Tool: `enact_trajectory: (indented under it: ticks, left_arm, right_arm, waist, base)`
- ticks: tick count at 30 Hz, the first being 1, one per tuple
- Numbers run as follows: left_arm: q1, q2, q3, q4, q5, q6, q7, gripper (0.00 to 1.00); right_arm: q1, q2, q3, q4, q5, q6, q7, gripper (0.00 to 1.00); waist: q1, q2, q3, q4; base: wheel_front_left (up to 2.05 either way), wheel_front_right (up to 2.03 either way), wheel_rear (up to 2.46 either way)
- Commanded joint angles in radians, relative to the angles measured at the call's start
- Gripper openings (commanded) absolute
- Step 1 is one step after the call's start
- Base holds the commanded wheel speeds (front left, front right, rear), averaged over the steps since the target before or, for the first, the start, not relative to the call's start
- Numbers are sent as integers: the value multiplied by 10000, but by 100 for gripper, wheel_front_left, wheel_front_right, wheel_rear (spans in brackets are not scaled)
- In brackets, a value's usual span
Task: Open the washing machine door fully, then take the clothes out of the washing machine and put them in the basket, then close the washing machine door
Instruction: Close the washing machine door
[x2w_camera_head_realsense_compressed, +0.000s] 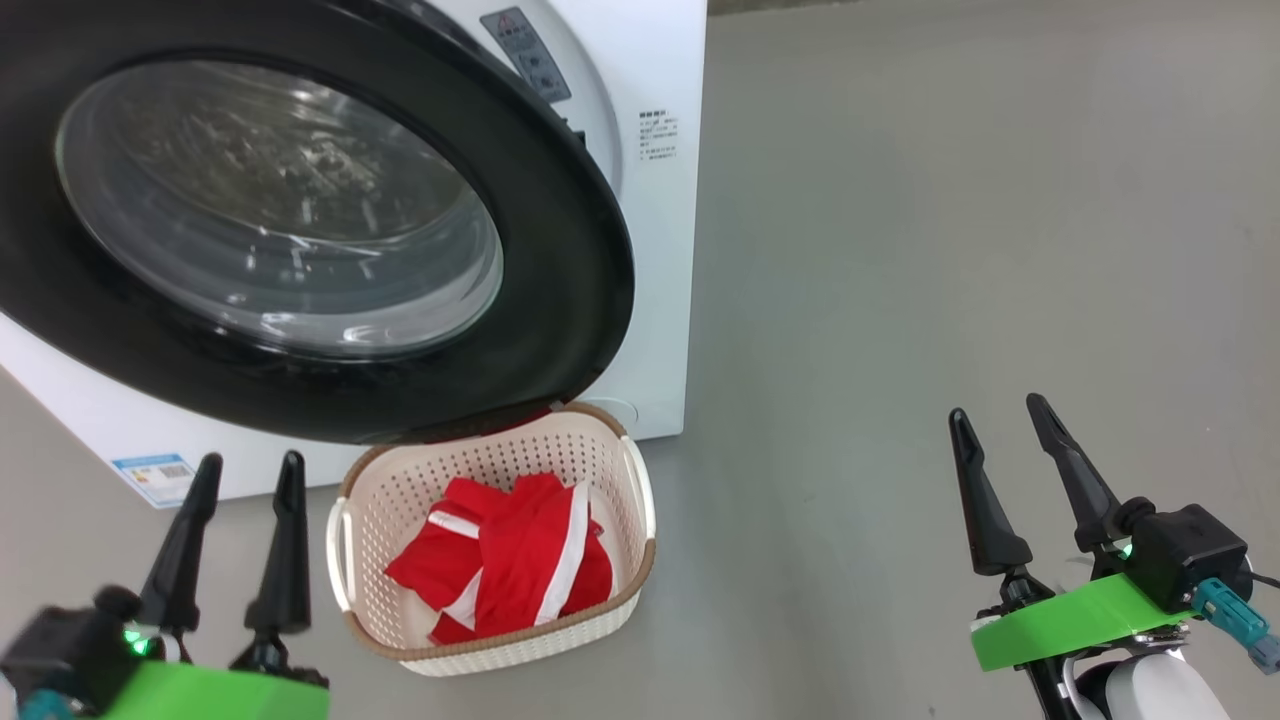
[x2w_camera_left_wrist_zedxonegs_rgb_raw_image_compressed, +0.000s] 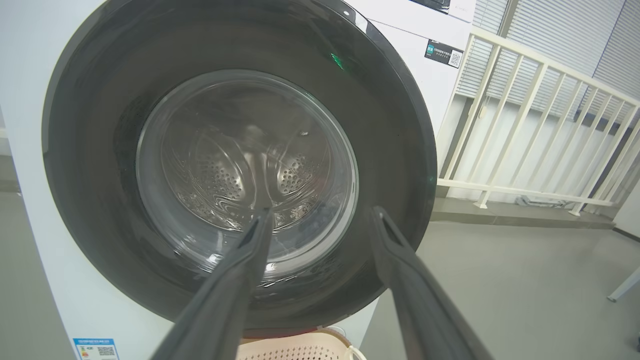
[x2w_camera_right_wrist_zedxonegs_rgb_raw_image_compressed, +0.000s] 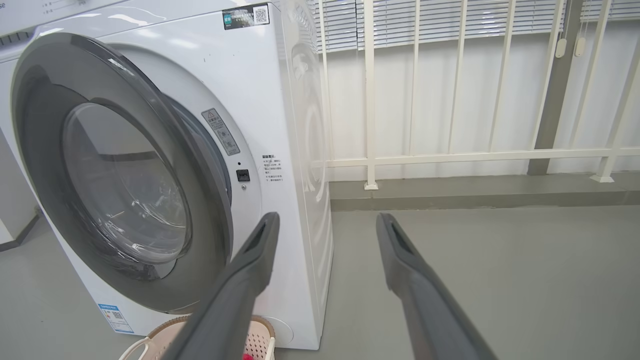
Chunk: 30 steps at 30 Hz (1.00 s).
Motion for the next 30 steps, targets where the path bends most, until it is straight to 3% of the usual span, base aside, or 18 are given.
enact_trajectory:
  ticks: [1, 8, 11, 30]
  left_arm:
    - [-14, 115, 435, -349, 437, 133, -114, 100]
    - [743, -438, 772, -510, 2237, 317, -116, 100]
    - [952, -747, 1063, -377, 2239, 197, -117, 100]
    - [974, -1237, 1812, 470, 2950, -398, -118, 100]
  right_arm:
    - [-61, -29, 199, -320, -173, 63, -65, 100]
    - [185, -29, 217, -372, -348, 63, -65, 100]
    - [313, -29, 220, -372, -360, 63, -65, 100]
    - [558, -29, 203, -178, -526, 63, -65, 100]
  waist:
    - [0, 0, -116, -1]
    - [0, 0, -442, -22]
    - [0, 0, -539, -39]
    - [0, 0, -868, -7]
  base:
    - [0, 0, 0]
    - [0, 0, 0]
    - [0, 0, 0]
    - [0, 0, 0]
